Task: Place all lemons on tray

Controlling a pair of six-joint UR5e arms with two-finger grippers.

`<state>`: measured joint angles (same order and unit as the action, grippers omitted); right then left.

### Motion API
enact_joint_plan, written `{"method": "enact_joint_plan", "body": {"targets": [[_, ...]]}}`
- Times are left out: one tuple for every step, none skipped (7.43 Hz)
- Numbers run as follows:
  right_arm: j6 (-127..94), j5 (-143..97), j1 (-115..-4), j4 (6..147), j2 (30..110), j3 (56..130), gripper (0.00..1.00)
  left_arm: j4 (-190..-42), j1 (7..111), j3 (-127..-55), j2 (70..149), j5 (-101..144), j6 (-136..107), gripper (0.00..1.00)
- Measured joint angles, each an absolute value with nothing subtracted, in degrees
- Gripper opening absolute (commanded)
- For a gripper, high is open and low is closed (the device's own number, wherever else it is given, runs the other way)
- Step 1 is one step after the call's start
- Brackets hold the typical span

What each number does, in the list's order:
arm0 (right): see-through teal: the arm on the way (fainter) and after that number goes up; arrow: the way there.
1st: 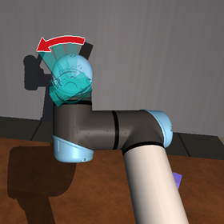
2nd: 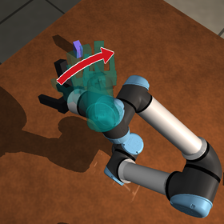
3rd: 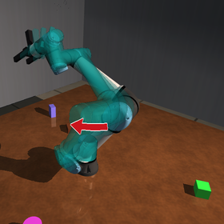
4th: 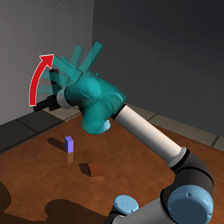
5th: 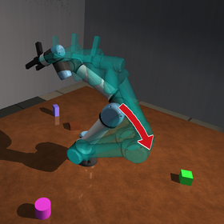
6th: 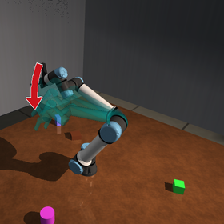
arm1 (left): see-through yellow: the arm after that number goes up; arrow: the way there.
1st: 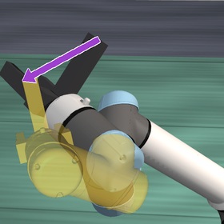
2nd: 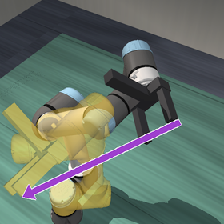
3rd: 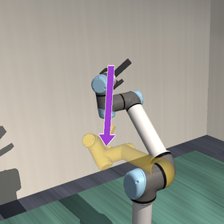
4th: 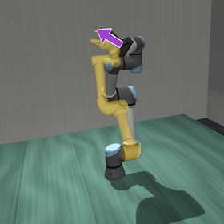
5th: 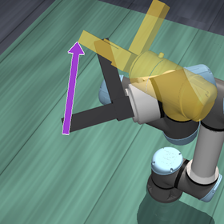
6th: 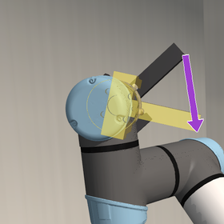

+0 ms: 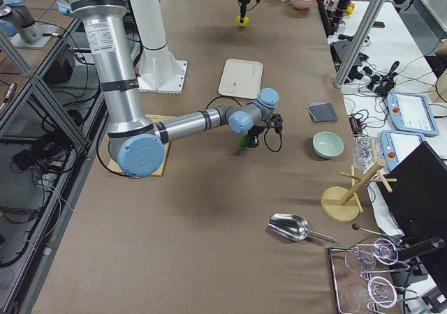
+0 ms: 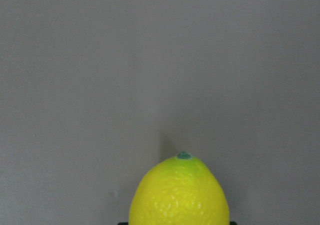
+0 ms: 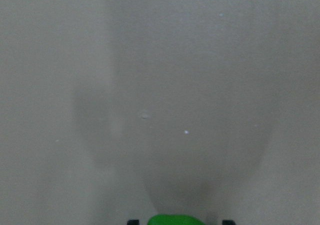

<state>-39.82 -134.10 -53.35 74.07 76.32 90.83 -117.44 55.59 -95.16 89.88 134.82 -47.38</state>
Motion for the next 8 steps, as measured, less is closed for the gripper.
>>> {"method": "enact_joint_plan", "body": {"targets": [[-42.4, -135.6, -53.0, 74.1, 74.8, 91.8, 0.16, -114.7, 56.5, -97.4, 89.9, 135.9, -46.9, 0.0], [-46.2, -136.2, -52.3, 74.1, 72.8, 92.2, 0.16, -111.5, 57.6, -99.7, 89.8, 137.0, -45.5, 0.0], [-49.4, -136.3, -51.3, 74.0, 70.8, 92.1, 0.16, -107.5, 58.9, -102.3, 89.8, 137.7, -43.5, 0.0], [-51.9, -136.1, -50.2, 74.0, 68.9, 91.9, 0.16, -102.9, 59.6, -105.3, 90.0, 138.1, -41.6, 0.0], [-53.6, -135.9, -48.9, 74.0, 67.0, 91.8, 0.18, -98.4, 60.1, -108.2, 90.4, 138.2, -40.2, 0.0], [-54.8, -135.8, -47.4, 74.0, 65.0, 91.6, 0.21, -93.9, 60.5, -110.5, 91.9, 138.2, -39.3, 0.0], [-55.7, -135.7, -45.9, 74.0, 62.9, 91.1, 0.21, -89.0, 60.9, -111.9, 94.9, 138.2, -38.8, 0.0], [-56.2, -135.0, -44.1, 74.0, 60.2, 90.0, 0.21, -82.9, 61.4, -112.7, 99.5, 138.2, -38.3, 0.0]]}}
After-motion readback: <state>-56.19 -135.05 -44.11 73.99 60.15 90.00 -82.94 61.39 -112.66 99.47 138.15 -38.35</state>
